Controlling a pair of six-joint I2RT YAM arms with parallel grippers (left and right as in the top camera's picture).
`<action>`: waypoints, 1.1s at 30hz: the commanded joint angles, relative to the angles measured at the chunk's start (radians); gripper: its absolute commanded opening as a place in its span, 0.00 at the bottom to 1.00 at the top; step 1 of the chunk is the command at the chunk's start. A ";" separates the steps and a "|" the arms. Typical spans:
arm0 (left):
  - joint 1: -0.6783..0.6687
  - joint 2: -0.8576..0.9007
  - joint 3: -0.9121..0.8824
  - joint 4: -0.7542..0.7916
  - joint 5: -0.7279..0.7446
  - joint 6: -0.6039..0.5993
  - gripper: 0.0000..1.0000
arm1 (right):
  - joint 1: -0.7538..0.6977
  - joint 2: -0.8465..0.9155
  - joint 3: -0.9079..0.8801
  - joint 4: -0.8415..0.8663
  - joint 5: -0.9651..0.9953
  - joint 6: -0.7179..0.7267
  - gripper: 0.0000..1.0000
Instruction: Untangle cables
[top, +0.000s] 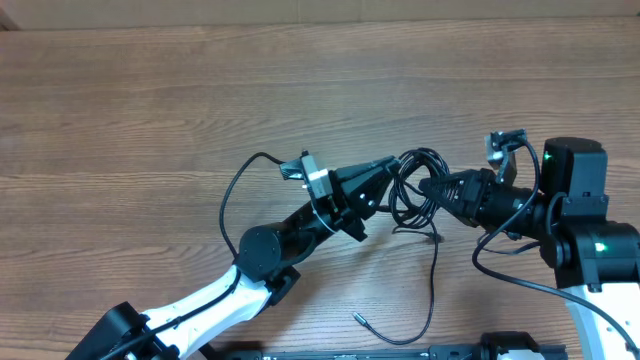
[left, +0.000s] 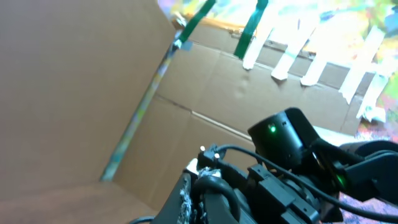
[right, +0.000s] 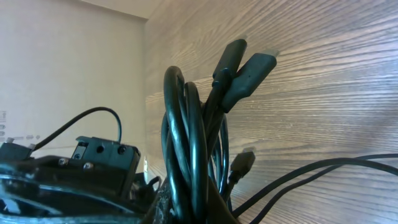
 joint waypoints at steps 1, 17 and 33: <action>0.061 -0.033 0.028 0.104 -0.098 0.019 0.04 | -0.011 0.007 -0.006 -0.020 0.141 -0.018 0.04; 0.101 -0.037 0.028 0.185 -0.175 -0.011 0.04 | -0.011 0.018 -0.006 -0.034 0.188 -0.018 0.04; 0.195 -0.037 0.279 -0.243 -0.002 -0.093 0.04 | -0.011 0.040 -0.006 -0.040 0.211 -0.018 0.04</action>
